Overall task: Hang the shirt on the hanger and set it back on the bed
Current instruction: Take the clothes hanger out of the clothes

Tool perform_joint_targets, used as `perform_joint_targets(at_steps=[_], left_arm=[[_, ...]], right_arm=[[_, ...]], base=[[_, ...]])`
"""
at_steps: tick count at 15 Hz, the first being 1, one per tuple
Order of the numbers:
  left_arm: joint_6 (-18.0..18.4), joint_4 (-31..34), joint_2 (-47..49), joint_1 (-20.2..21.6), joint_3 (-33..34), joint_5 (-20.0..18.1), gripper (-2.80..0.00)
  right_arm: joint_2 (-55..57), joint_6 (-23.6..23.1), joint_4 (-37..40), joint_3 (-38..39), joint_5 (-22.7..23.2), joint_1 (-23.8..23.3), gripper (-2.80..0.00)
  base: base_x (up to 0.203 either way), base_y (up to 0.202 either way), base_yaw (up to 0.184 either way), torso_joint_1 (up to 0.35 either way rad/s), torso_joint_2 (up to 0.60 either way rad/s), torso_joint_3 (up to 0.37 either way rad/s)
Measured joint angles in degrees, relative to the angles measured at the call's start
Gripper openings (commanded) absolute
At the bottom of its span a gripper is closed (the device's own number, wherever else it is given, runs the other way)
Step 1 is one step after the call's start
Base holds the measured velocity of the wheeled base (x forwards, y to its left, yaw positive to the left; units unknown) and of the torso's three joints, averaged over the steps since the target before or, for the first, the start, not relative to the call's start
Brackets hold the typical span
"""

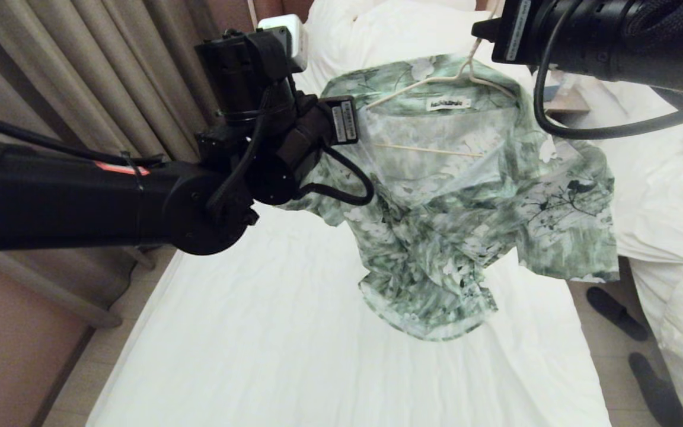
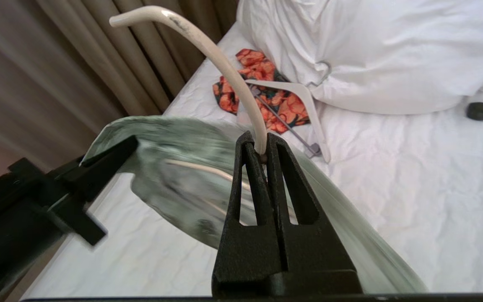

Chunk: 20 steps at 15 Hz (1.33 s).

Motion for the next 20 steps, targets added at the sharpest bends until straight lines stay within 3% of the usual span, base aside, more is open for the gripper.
perform_joint_targets(at_steps=[5, 8, 10, 12, 20], left_arm=[[0.0, -5.2, 2.7, 6.3, 4.6, -0.7, -2.8], [-0.2, -6.7, 4.5, 6.5, 7.5, -0.8, -2.8], [0.3, -11.1, 6.5, 6.2, 9.4, -0.7, -2.8], [2.0, -14.1, 8.0, 4.9, 9.9, -0.6, -2.8], [4.2, -14.0, 6.9, -6.1, 10.2, -0.1, -2.8]], right_arm=[[-1.3, 0.4, 0.0, 1.5, 0.2, -0.7, -2.8], [-1.3, 0.3, -2.9, 1.7, 0.2, -1.0, -2.8], [-1.1, 0.3, -3.9, 1.8, 0.2, -1.0, -2.8], [-0.5, 0.2, -4.4, 1.9, 0.1, -1.0, -2.8], [3.2, 0.2, -10.1, 2.0, -0.2, -0.5, -2.8]], base=[[0.0, 0.0, 0.0, 0.0, 0.0, 0.0], [0.0, 0.0, 0.0, 0.0, 0.0, 0.0], [0.0, 0.0, 0.0, 0.0, 0.0, 0.0], [0.0, 0.0, 0.0, 0.0, 0.0, 0.0], [0.0, 0.0, 0.0, 0.0, 0.0, 0.0]])
